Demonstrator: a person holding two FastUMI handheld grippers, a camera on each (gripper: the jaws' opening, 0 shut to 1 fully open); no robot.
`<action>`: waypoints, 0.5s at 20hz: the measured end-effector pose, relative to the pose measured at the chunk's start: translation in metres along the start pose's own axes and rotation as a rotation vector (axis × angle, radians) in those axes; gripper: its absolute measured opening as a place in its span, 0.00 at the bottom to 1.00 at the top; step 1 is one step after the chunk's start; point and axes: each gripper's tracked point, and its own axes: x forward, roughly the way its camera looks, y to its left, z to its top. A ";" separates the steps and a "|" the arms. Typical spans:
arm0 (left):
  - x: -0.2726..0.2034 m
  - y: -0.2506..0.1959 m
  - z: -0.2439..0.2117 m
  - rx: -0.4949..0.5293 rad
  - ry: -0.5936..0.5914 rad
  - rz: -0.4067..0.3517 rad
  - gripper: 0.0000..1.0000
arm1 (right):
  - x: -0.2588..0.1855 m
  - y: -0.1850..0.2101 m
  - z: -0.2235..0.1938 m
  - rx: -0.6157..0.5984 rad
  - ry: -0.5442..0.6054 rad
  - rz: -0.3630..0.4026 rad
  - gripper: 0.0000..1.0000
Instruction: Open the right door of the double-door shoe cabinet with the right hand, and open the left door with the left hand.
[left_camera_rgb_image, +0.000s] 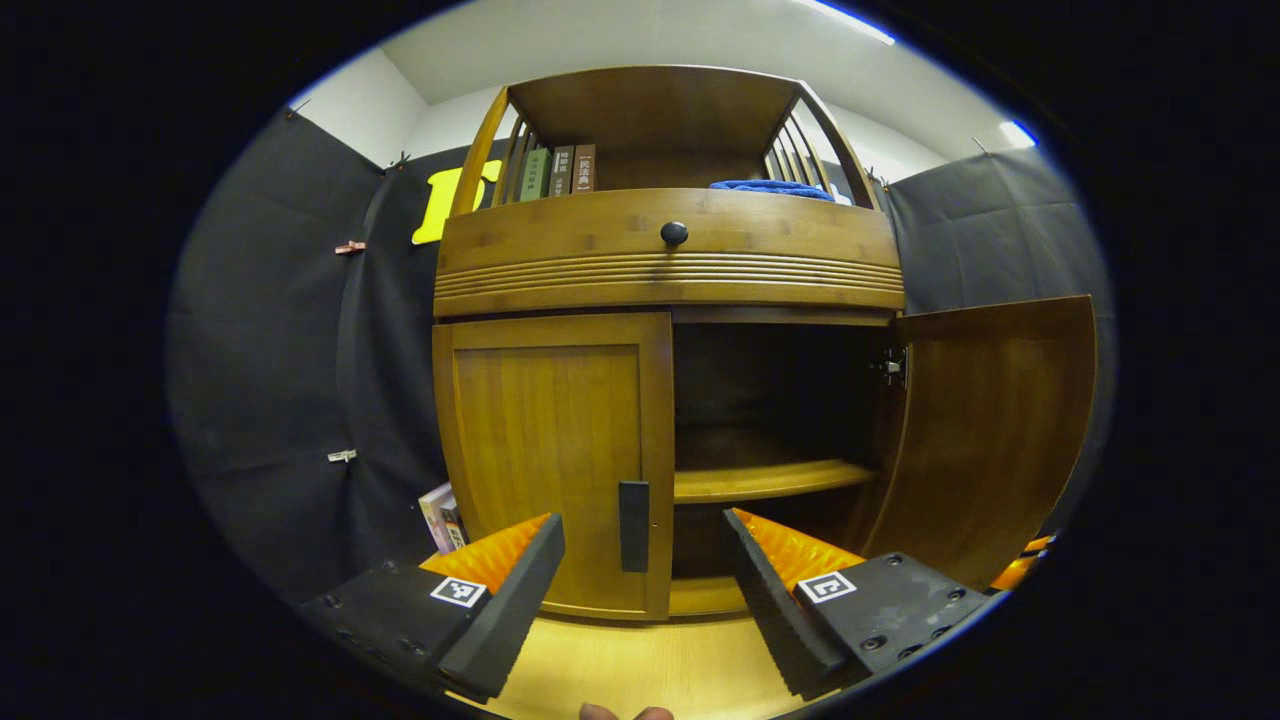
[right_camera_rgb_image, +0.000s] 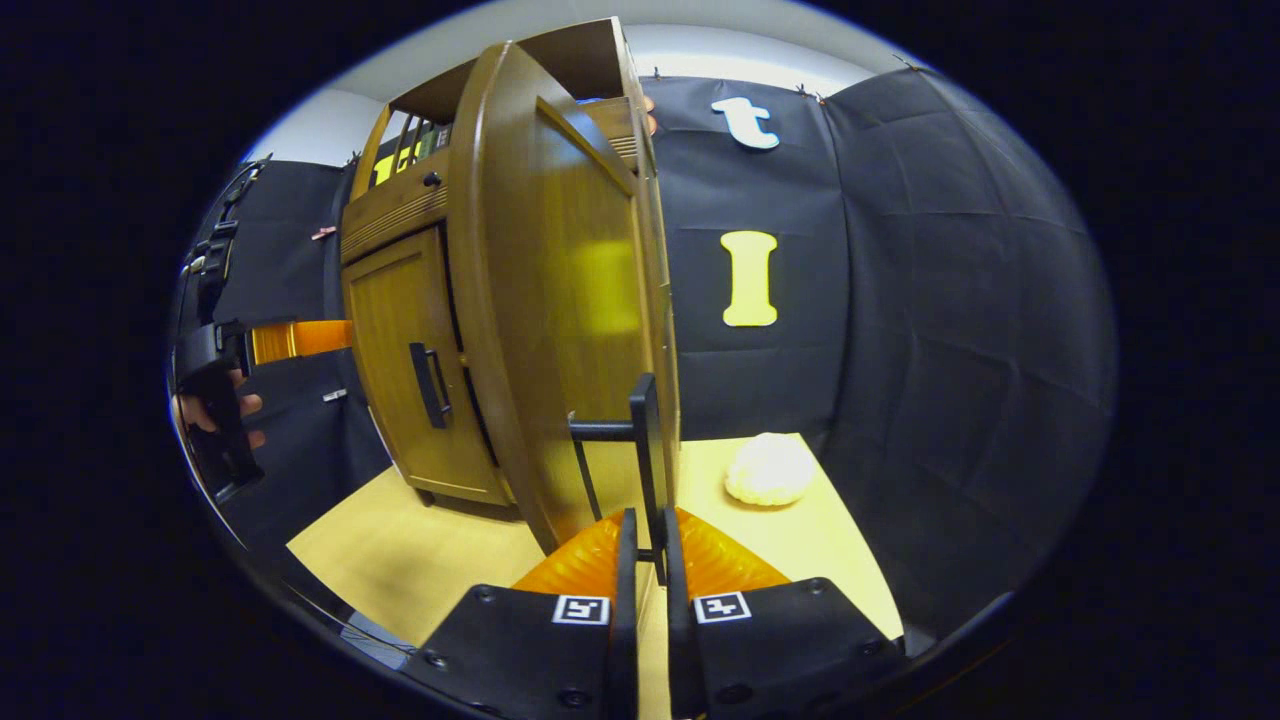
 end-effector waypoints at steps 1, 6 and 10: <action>0.001 -0.004 -0.002 -0.010 0.006 -0.010 0.99 | -0.002 -0.003 0.002 0.000 -0.013 -0.006 0.16; 0.014 -0.005 -0.006 0.015 0.004 -0.009 0.98 | 0.003 -0.021 0.018 -0.046 -0.089 -0.051 0.16; 0.033 -0.005 -0.012 0.027 0.024 0.000 0.98 | 0.005 -0.023 0.024 -0.013 -0.129 -0.073 0.20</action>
